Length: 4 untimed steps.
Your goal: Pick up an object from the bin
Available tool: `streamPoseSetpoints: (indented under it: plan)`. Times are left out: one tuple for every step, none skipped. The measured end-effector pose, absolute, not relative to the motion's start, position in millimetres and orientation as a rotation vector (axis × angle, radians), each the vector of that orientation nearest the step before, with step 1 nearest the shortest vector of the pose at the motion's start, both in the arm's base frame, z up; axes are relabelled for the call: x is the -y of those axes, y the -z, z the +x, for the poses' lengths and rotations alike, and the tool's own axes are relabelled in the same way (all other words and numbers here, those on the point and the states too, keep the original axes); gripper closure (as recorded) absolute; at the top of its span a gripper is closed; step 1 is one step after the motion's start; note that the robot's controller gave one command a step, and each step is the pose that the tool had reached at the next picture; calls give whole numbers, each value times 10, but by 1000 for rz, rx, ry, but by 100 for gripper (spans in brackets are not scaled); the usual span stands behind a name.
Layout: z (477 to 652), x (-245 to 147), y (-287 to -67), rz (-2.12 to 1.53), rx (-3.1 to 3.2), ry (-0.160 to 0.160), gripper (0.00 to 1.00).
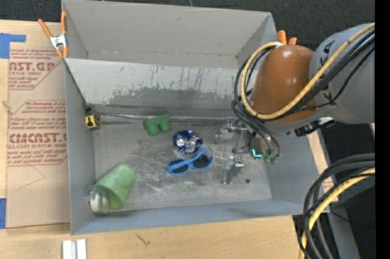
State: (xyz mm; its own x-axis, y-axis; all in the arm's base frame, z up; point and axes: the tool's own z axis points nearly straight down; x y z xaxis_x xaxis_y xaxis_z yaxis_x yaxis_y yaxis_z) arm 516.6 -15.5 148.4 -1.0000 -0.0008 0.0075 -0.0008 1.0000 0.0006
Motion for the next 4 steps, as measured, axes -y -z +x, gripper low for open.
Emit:
streamPoseSetpoints:
  plan:
    - [5599, -366, -783, 429, 3135, -10, 0]
    - [5639, -420, -1022, 441, 3117, 0, 0]
    - [5766, -477, -1196, 623, 3083, 1, 0]
    - [5832, -412, -773, 890, 3031, -1, 0]
